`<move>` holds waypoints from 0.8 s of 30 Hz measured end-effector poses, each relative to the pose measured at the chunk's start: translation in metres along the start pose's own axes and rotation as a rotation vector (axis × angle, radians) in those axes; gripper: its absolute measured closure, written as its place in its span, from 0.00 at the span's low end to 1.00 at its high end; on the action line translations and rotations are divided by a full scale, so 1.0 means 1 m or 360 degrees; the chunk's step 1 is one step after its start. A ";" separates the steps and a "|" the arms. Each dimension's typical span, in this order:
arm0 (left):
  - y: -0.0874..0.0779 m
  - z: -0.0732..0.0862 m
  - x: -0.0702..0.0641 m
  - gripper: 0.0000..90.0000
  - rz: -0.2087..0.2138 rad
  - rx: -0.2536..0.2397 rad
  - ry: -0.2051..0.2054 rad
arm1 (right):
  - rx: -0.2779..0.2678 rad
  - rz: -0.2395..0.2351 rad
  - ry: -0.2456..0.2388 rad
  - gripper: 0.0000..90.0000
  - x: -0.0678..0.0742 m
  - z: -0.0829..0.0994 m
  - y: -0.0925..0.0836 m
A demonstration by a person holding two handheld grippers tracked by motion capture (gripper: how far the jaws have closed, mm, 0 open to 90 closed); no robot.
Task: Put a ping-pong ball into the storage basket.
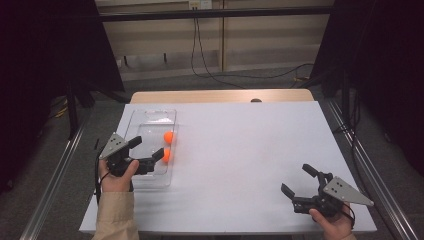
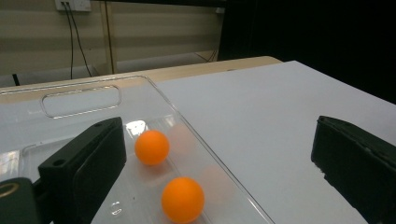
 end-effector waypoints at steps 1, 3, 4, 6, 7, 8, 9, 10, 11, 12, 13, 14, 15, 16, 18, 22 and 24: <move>-0.001 0.000 0.000 0.04 0.0000 -0.0011 0.0001 | -0.0001 0.0000 0.0000 0.04 0.000 0.000 0.000; -0.002 0.000 0.000 0.04 -0.0002 -0.0023 -0.0004 | -0.0001 0.0000 0.0003 0.03 0.000 0.000 0.000; -0.003 0.000 0.001 0.04 0.0000 -0.0023 -0.0004 | -0.0002 0.0001 0.0000 0.03 0.000 0.000 0.000; -0.004 0.002 0.001 0.04 0.0001 -0.0022 -0.0001 | -0.0002 0.0000 0.0000 0.03 0.000 0.000 0.000; -0.004 0.002 0.001 0.04 0.0001 -0.0024 -0.0003 | -0.0002 0.0001 0.0000 0.03 0.000 0.000 0.000; -0.004 0.003 0.002 0.04 -0.0005 -0.0022 0.0001 | -0.0002 0.0000 0.0000 0.04 0.000 0.000 0.000; -0.005 0.004 0.001 0.04 -0.0005 -0.0020 -0.0001 | -0.0002 0.0000 -0.0001 0.04 0.000 0.000 0.000; -0.005 0.005 0.001 0.04 -0.0004 -0.0023 -0.0001 | -0.0003 0.0001 -0.0001 0.03 0.000 0.000 0.000; -0.005 0.006 0.001 0.04 -0.0004 -0.0017 0.0010 | -0.0003 0.0001 -0.0002 0.03 0.000 0.000 -0.001; -0.005 0.007 0.001 0.04 -0.0006 -0.0020 0.0005 | -0.0003 0.0002 -0.0001 0.03 0.000 0.000 -0.001; -0.005 0.007 0.001 0.04 -0.0008 -0.0017 0.0010 | -0.0004 0.0002 -0.0001 0.03 0.000 -0.001 -0.001; -0.006 0.008 0.001 0.04 -0.0011 -0.0024 0.0010 | -0.0005 0.0003 -0.0001 0.04 0.000 -0.001 -0.001; -0.007 0.008 0.001 0.04 -0.0013 -0.0028 0.0010 | -0.0005 0.0002 -0.0001 0.03 0.000 -0.001 -0.001; -0.008 0.009 0.001 0.04 -0.0009 -0.0031 0.0018 | -0.0006 0.0002 0.0001 0.03 0.000 -0.001 -0.001; -0.009 0.011 0.001 0.04 -0.0010 -0.0031 0.0020 | -0.0007 0.0003 -0.0001 0.03 -0.001 -0.001 -0.001; -0.010 0.016 0.000 0.04 -0.0008 -0.0039 0.0022 | -0.0006 0.0003 -0.0001 0.03 -0.001 -0.001 -0.001; -0.011 0.019 0.001 0.04 -0.0006 -0.0035 0.0028 | -0.0005 0.0002 0.0000 0.03 0.000 -0.001 -0.001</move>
Point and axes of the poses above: each handheld gripper's, and its own axes: y roughly forward along the jaws, z roughly out of its underside, x roughly to its left, the point moved 10 cm from there along y, roughly forward along the jaws, and after that the axes turned 10 degrees about x, right-handed, at the moved point
